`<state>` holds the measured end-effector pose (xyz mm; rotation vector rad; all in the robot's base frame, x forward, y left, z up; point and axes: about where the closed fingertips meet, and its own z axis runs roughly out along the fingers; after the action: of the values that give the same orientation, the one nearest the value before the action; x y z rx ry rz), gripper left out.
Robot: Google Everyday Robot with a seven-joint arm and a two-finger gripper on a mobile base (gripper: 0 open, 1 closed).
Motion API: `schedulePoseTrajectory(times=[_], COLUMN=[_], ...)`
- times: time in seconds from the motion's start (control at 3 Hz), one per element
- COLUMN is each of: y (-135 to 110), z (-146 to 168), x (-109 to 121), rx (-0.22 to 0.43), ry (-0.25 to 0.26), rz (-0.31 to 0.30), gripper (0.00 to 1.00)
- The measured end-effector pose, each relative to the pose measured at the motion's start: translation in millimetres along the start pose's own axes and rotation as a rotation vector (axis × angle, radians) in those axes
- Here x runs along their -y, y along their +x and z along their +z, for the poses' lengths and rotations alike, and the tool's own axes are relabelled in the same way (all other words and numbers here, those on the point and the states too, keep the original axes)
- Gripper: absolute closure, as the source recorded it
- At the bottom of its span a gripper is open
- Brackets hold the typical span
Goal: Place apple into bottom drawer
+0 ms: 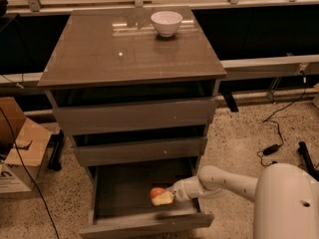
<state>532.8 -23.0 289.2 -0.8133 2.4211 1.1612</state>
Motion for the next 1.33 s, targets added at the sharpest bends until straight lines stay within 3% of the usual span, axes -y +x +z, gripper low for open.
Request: schedulePoseTrajectory(times=[0.67, 1.0, 1.33], y=[-3.6, -4.0, -9.1], z=[65.3, 111.5, 138.8], x=[40.0, 52.9, 54.1], rx=[-0.023, -0.044, -0.053], ry=[0.007, 0.021, 0.029], rz=[0.000, -0.008, -0.029], gripper=[1.00, 1.00, 1.00])
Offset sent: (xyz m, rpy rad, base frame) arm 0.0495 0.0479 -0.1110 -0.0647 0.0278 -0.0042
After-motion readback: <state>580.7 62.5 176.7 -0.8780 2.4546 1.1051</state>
